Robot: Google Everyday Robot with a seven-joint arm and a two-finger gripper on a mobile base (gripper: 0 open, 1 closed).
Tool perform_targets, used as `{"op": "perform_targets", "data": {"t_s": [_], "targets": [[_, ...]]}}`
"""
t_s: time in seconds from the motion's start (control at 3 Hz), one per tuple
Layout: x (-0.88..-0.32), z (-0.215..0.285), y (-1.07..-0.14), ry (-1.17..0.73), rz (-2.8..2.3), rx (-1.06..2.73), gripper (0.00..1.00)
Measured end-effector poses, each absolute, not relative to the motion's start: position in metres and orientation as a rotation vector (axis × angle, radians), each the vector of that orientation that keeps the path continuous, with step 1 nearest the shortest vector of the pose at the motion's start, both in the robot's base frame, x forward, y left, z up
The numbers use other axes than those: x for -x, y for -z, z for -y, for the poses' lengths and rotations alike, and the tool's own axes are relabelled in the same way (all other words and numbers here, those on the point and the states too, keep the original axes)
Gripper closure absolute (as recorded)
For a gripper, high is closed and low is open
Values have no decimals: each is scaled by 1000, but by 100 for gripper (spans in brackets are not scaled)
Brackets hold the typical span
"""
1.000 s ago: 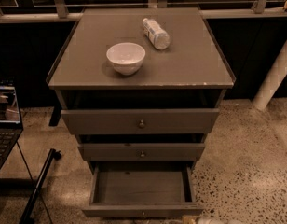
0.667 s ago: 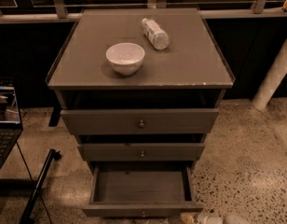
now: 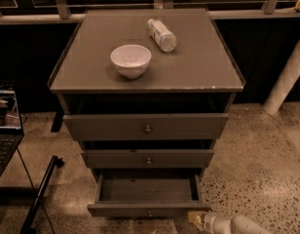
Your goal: Close bottom drawer
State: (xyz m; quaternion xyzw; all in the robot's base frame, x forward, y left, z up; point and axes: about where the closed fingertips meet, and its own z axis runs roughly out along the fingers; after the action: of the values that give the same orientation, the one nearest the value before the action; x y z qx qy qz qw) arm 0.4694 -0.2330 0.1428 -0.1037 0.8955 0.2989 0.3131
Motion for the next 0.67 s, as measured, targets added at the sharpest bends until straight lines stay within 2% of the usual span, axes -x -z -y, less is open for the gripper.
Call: {"op": "perform_targets", "data": {"t_s": [0.33,0.67], "targets": [[-469,233,-143,-788,-2362,274,100],[-490,231,-151,-756,-2342,303,100]]}}
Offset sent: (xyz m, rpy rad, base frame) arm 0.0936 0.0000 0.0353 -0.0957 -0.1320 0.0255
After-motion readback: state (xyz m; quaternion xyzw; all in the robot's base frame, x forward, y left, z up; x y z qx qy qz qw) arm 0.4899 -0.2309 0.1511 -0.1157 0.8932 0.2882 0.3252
